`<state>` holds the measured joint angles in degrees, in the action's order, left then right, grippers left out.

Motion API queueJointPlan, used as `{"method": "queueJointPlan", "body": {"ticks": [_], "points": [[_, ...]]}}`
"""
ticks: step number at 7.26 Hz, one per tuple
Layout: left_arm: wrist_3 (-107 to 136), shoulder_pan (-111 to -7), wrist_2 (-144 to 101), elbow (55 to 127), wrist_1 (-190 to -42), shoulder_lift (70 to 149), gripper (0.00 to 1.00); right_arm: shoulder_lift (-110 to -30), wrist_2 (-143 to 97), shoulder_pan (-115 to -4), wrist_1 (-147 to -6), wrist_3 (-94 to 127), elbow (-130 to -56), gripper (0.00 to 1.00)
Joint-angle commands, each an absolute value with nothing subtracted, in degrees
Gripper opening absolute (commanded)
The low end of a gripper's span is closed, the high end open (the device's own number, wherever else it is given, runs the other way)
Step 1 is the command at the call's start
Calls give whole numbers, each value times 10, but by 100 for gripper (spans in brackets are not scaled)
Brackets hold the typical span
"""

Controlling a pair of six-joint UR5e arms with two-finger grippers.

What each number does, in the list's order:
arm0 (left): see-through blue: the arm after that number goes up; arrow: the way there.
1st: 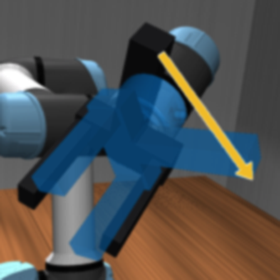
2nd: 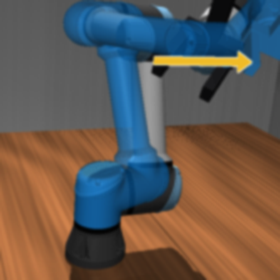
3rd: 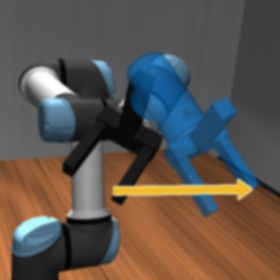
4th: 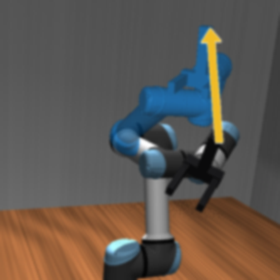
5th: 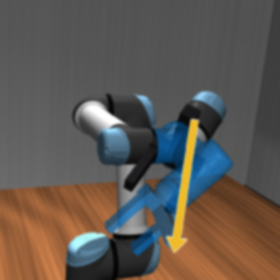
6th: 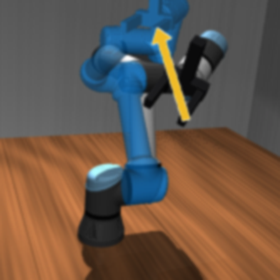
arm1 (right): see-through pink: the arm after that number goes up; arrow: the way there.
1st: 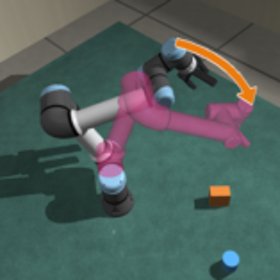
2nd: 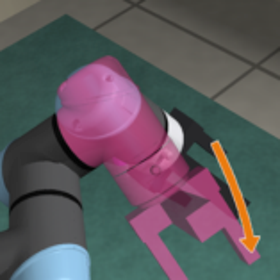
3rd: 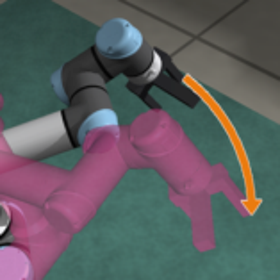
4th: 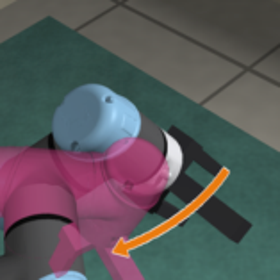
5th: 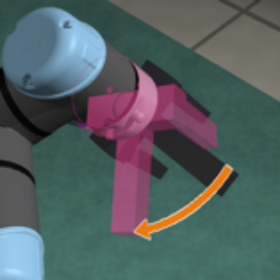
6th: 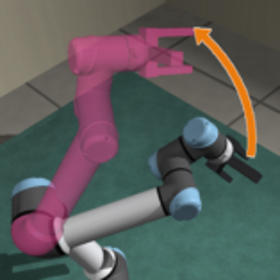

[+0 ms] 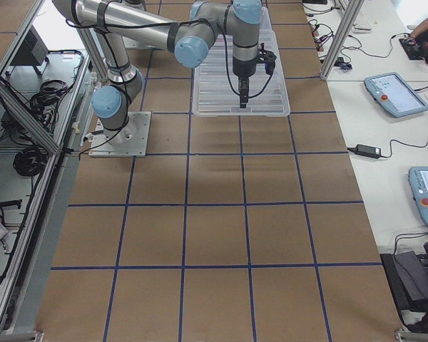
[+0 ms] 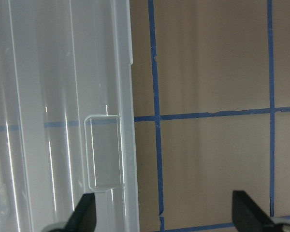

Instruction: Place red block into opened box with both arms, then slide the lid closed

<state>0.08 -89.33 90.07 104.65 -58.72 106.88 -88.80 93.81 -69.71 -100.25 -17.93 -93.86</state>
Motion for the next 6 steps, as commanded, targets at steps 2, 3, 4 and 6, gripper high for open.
{"method": "queueJointPlan", "body": {"ticks": [2, 3, 4, 6], "points": [[-3, -884, 901, 1011, -662, 1038, 87, -888, 940, -697, -1002, -179, -941, 100], [2, -887, 902, 966, -739, 1023, 100, -884, 940, -697, -1002, -179, -941, 100], [3, -890, 919, 913, -833, 1011, 100, -884, 939, -697, -1001, -180, -942, 100], [3, -899, 916, 826, -923, 969, 100, -882, 940, -697, -1004, -180, -946, 100]]}}
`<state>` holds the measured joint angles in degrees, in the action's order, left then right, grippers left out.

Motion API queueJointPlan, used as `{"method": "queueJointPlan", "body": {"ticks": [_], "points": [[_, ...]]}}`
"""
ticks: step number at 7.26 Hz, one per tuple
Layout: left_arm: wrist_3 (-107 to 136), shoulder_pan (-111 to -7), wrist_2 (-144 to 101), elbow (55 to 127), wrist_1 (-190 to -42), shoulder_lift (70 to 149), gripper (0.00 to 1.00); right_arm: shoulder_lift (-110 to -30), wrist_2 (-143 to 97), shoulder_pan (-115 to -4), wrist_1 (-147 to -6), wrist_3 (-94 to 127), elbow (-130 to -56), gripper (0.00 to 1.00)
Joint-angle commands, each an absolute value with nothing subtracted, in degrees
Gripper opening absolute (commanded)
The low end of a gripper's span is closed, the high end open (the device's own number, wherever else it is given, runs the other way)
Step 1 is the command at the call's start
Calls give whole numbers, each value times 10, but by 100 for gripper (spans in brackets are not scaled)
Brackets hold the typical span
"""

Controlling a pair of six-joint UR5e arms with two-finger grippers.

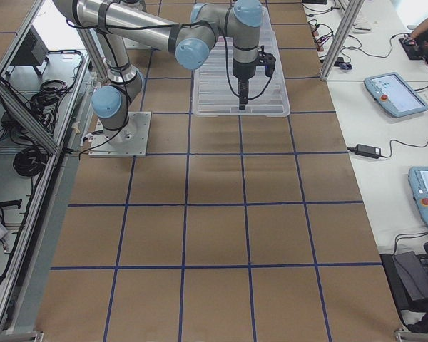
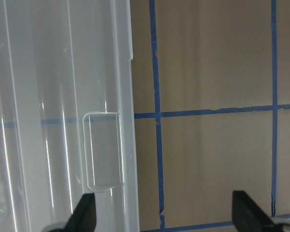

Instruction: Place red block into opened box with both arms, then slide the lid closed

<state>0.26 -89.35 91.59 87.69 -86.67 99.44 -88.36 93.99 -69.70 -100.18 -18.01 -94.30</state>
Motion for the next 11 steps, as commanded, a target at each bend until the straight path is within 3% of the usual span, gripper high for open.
{"method": "queueJointPlan", "body": {"ticks": [1, 5, 11], "points": [[-5, -904, 918, 811, -923, 950, 100, -882, 940, -697, -1005, -183, -951, 100], [-104, -892, 911, 851, -924, 925, 100, -832, 940, -653, -1031, -189, -962, 100], [-96, -893, 911, 850, -923, 927, 100, -791, 937, -653, -1034, -179, -962, 100]]}}
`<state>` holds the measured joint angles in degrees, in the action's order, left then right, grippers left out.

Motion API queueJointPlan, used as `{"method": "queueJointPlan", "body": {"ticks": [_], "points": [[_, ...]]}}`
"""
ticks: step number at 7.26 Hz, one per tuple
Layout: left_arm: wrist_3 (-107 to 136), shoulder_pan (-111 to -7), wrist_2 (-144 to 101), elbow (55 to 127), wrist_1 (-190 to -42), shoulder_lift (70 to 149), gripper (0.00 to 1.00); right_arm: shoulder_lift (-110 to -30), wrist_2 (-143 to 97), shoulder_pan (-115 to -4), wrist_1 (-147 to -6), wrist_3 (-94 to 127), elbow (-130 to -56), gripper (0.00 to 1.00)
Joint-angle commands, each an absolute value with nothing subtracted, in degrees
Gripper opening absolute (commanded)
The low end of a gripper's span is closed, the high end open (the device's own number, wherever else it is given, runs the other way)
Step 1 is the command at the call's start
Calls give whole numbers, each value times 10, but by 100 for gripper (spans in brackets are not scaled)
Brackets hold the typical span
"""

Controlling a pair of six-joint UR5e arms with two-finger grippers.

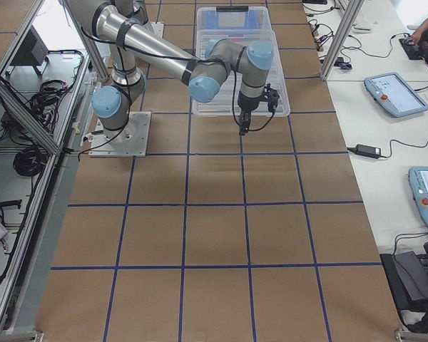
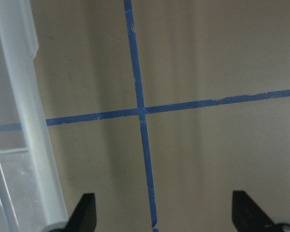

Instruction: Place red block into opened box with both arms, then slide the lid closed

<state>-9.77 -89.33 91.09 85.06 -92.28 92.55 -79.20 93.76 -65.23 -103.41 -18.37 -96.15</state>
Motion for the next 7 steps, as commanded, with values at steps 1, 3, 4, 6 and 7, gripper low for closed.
{"method": "queueJointPlan", "body": {"ticks": [1, 3, 4, 6, 7], "points": [[-96, -892, 911, 847, -923, 926, 100, -792, 933, -654, -1033, -179, -962, 100], [-94, -891, 911, 845, -921, 929, 100, -791, 933, -657, -1032, -182, -962, 100], [-94, -891, 911, 845, -922, 928, 100, -782, 933, -657, -1032, -185, -962, 100], [-94, -891, 911, 846, -921, 928, 100, -784, 931, -660, -1032, -181, -962, 100], [-94, -891, 911, 846, -921, 929, 100, -784, 930, -660, -1031, -181, -962, 100]]}}
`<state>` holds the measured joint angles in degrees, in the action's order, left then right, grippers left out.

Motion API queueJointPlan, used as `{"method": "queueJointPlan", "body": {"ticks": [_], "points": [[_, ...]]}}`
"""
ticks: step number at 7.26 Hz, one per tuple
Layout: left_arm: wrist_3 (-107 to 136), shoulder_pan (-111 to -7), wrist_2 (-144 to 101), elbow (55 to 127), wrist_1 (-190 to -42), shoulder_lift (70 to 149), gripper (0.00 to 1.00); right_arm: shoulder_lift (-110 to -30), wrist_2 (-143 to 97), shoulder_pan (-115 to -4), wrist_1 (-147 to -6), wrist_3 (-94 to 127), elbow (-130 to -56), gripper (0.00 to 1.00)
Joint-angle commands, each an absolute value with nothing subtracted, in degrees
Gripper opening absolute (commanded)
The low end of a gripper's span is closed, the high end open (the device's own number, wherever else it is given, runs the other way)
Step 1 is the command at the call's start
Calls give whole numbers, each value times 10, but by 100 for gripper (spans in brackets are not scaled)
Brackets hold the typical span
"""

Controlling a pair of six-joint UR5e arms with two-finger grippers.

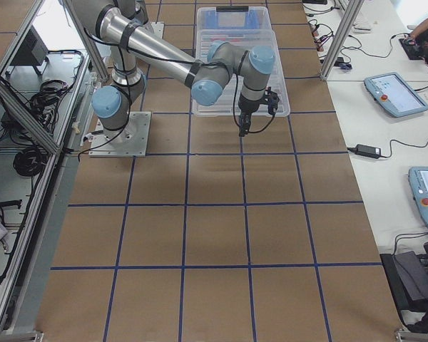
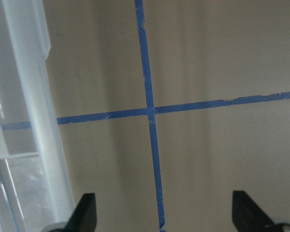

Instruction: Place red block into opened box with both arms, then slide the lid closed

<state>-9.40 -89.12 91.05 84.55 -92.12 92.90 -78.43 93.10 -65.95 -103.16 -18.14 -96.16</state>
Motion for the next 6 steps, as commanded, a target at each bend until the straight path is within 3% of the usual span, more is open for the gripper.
{"method": "queueJointPlan", "body": {"ticks": [1, 6], "points": [[-94, -891, 911, 846, -921, 929, 100, -784, 930, -668, -1030, -181, -962, 100], [-94, -891, 911, 846, -921, 931, 100, -784, 929, -760, -1032, -78, -961, 100]]}}
